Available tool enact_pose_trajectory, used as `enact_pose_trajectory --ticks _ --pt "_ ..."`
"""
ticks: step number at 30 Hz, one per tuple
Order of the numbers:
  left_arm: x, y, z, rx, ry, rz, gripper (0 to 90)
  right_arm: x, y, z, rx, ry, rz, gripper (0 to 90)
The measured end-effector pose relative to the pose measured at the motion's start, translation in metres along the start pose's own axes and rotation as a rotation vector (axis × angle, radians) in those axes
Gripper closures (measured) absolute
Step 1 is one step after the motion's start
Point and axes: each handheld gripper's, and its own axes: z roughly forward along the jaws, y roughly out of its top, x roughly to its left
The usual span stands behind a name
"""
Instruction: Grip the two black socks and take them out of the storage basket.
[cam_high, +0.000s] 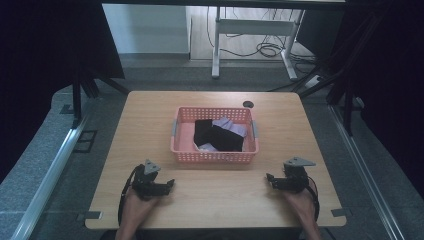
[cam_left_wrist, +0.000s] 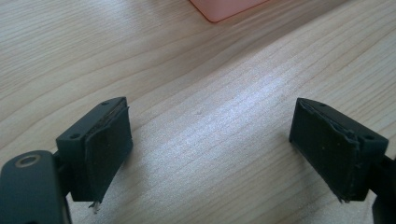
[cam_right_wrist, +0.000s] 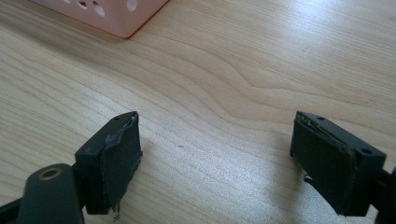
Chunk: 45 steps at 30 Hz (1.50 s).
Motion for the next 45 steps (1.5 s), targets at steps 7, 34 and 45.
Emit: enact_pose_trajectory --ticks 7,34,45 --pt "0.0 0.0 0.0 0.0 0.0 0.0 12.9 0.0 0.001 -0.001 0.003 0.016 0.002 18.8" --pt "0.0 0.0 0.0 0.002 0.001 0.0 12.9 0.005 0.025 -0.014 0.0 0.067 -0.046 23.3" --pt "0.0 0.0 0.0 0.002 0.001 0.002 13.0 0.003 0.05 -0.026 -0.013 0.107 -0.065 33.3"
